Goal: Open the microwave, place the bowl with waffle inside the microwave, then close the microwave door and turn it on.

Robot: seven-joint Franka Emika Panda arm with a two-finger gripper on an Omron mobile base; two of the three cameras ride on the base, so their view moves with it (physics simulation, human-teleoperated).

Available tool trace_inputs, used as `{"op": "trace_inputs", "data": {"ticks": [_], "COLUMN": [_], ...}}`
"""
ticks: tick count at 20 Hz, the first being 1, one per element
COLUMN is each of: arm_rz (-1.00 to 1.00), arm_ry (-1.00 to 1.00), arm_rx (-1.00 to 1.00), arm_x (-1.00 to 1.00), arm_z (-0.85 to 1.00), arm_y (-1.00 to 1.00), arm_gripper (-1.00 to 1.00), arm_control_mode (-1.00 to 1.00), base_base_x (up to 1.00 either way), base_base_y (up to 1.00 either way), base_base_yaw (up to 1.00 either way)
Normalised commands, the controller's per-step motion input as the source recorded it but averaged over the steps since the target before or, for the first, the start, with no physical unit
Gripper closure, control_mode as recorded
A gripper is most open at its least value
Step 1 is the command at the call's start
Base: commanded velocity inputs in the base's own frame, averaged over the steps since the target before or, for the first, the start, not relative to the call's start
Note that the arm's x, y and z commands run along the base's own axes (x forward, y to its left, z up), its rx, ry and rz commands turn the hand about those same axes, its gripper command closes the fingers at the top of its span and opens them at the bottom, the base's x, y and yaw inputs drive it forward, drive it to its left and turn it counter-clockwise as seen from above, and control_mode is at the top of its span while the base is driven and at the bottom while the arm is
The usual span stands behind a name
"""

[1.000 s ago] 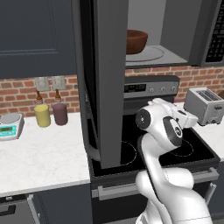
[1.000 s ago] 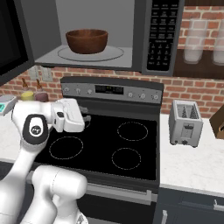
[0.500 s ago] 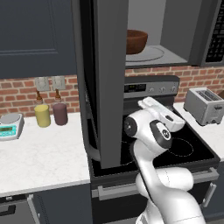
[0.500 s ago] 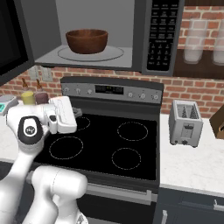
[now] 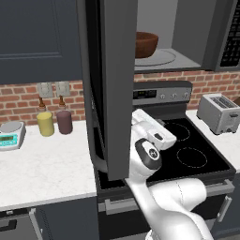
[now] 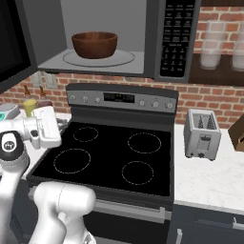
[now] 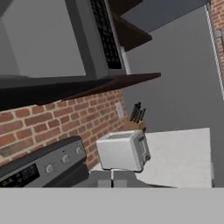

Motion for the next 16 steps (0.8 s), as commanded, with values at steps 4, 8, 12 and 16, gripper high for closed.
{"op": "trace_inputs", "data": {"ticks": [4, 8, 12, 16], "arm_rz": [0.00, 0.00, 0.00, 0.00], "arm_ry": [-0.01, 0.00, -0.01, -0.11], "arm_rx": [-0.01, -0.06, -0.08, -0.10], "arm_x": [0.00, 0.00, -0.01, 0.00], "arm_z": [0.00, 0.00, 0.00, 0.00], "arm_y": [0.83, 0.90, 0.91, 0.82], "arm_gripper": [1.00, 1.00, 1.00, 1.00], "arm_control_mode": [-1.00, -1.00, -1.00, -1.00], "base_base_x": [0.00, 0.00, 0.00, 0.00], "base_base_y": [0.00, 0.00, 0.00, 0.00], "base_base_yaw": [0.00, 0.00, 0.00, 0.00]}}
